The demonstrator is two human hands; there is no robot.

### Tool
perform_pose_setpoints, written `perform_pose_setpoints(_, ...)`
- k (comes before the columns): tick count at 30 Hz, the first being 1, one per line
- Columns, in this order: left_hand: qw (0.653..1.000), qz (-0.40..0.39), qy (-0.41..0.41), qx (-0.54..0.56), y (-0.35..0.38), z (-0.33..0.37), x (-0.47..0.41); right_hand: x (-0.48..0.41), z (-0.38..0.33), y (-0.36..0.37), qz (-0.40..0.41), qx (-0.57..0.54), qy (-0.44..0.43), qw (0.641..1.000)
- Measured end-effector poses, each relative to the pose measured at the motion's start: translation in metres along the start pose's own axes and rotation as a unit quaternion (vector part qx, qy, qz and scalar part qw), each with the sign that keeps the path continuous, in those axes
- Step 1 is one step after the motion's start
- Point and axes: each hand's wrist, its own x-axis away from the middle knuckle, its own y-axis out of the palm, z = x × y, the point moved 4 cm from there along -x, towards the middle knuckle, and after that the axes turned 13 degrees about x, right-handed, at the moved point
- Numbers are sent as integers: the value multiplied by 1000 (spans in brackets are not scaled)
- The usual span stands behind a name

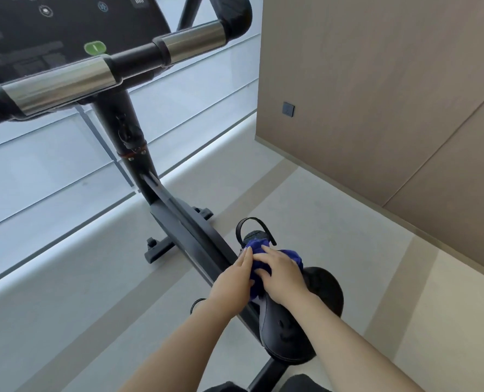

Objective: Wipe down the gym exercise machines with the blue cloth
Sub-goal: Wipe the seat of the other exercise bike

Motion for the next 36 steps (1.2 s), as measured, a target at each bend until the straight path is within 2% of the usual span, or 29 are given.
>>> perform_pose_setpoints(7,998,22,-36,51,-8,-11,-16,-21,2,-2,-46,-87,-1,995)
perform_pose_setpoints(12,998,47,-38,32,-6,0,-7,-15,8,-12,-37,-72,-29,996)
perform_pose_setpoints(17,999,32,6,-32,11,29,0,6,42,-24,-50,-52,-35,997)
perform_pose_setpoints(20,999,21,34,-29,27,37,3,12,61,-35,-73,-20,-46,996)
perform_pose_setpoints(24,998,27,-27,-49,35,21,9,22,76,-40,-79,-10,-32,996)
perform_pose_setpoints(27,998,32,-30,-54,34,19,7,31,74,-39,-47,10,-32,998)
perform_pose_setpoints(30,998,16,-22,-51,31,17,5,32,71,-34,-25,31,-18,999)
perform_pose_setpoints(33,998,-8,20,-61,16,11,3,29,62,-25,-45,31,9,998)
perform_pose_setpoints(36,993,-69,62,-75,-3,6,-3,23,41,-12,-80,77,-4,994)
